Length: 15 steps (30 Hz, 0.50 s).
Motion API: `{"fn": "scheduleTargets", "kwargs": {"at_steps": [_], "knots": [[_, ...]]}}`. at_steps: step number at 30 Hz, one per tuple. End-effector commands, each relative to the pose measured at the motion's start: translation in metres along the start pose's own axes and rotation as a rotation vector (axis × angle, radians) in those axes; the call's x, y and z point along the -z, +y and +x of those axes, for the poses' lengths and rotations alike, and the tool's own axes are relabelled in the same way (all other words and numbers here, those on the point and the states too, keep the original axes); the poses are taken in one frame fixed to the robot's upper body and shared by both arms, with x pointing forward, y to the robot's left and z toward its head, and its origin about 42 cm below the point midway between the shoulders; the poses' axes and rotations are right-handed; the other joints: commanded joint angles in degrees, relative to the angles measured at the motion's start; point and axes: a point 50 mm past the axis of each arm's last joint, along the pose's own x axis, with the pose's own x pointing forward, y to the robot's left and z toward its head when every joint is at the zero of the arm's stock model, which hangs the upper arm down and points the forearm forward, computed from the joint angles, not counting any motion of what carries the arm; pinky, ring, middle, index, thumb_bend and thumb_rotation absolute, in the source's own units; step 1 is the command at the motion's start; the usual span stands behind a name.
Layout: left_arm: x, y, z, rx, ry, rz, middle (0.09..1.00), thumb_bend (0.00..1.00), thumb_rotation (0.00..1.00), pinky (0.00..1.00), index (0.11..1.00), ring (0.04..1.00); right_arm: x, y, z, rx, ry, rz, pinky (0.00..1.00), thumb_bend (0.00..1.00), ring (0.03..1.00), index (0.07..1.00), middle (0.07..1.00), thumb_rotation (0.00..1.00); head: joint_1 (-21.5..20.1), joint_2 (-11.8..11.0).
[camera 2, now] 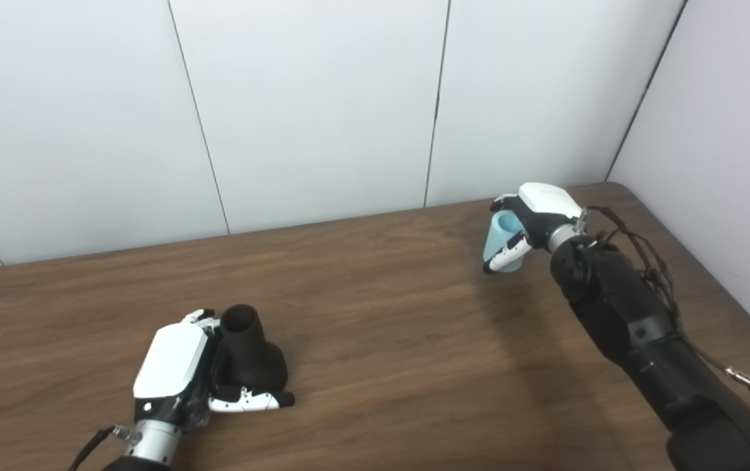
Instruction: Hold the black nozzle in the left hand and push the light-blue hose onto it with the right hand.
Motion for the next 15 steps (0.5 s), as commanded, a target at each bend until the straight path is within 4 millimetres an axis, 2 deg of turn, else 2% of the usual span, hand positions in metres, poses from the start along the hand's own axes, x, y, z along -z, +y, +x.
{"fn": "scheduleTargets", "kwargs": {"at_steps": [1, 8, 15], "knots": [[0.0105, -0.0107, -0.0088, 0.079, 0.030, 0.031, 0.491, 0.53, 0.00, 0.84, 0.485, 0.608, 0.0010, -0.0354, 0.0042, 0.080, -0.006, -0.035, 0.70, 0.89, 0.778, 0.779, 0.794, 0.30, -0.09, 0.03], [0.0089, -0.0121, -0.0099, 0.080, 0.024, 0.032, 0.484, 0.53, 0.00, 0.83, 0.487, 0.600, 0.0036, -0.0349, 0.0067, 0.062, 0.001, -0.070, 0.72, 0.86, 0.781, 0.773, 0.786, 0.29, -0.08, 0.19], [0.0069, -0.0127, -0.0107, 0.081, 0.019, 0.039, 0.481, 0.53, 0.00, 0.83, 0.488, 0.596, 0.0065, -0.0381, 0.0065, 0.087, -0.013, -0.039, 0.68, 0.86, 0.707, 0.748, 0.733, 0.24, 0.11, 0.52]]}}
